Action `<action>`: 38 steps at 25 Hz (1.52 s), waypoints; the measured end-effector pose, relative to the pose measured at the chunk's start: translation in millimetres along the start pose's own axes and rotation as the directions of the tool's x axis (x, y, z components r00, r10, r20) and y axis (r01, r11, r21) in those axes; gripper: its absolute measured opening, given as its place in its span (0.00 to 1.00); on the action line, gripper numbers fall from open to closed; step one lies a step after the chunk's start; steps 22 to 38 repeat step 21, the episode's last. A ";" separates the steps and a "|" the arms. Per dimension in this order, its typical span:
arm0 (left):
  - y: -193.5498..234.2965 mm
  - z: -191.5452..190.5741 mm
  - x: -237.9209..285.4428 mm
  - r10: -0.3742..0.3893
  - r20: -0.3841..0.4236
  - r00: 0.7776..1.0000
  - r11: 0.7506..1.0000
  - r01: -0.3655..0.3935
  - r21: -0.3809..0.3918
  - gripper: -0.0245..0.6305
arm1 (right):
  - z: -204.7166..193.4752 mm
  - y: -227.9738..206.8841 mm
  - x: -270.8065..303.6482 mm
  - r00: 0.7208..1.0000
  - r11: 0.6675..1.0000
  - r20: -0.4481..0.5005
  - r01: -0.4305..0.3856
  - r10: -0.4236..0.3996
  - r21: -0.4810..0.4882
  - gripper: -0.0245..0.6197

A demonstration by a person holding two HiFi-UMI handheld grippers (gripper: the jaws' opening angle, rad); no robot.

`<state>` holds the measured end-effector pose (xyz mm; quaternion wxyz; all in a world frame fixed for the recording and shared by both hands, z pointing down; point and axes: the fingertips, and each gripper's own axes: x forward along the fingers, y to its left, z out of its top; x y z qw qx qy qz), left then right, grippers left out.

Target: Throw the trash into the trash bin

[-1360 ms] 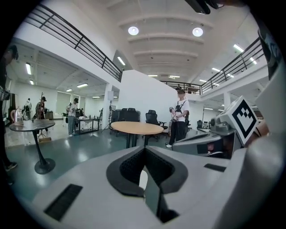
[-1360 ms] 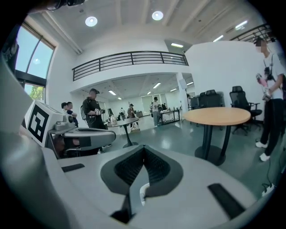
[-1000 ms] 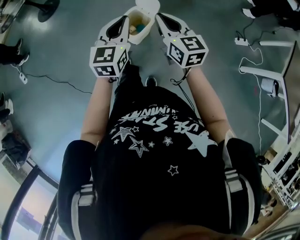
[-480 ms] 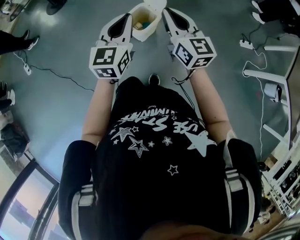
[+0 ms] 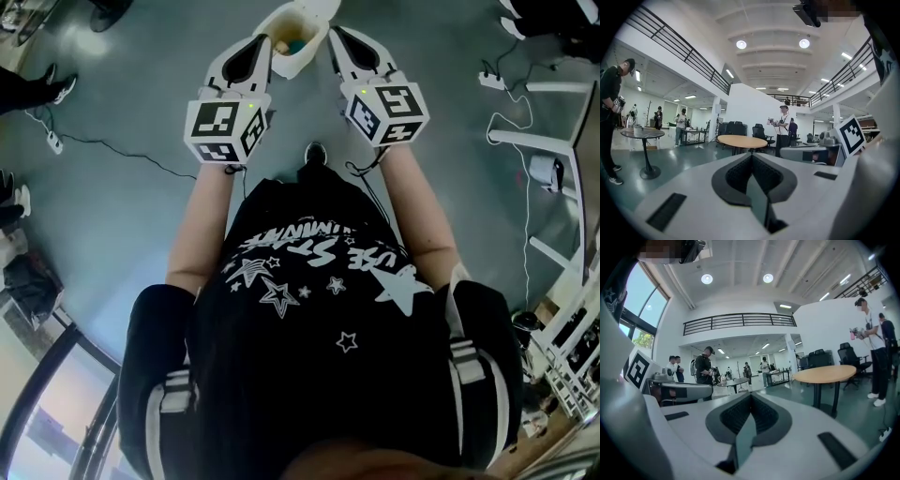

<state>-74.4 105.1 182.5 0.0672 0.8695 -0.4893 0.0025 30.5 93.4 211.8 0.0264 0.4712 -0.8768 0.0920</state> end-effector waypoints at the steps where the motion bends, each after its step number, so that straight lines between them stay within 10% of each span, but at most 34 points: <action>1: 0.7 -0.2 -2.6 -0.002 -0.001 1.000 1.000 0.002 0.000 0.05 | -1.4 2.5 -0.4 1.000 1.000 -0.001 0.007 -0.007 0.002 0.05; 38: -11.4 -5.5 1.6 -0.035 -0.006 0.999 0.999 0.035 -0.022 0.05 | 3.5 -9.9 -13.9 0.999 0.999 0.013 0.040 -0.040 0.007 0.05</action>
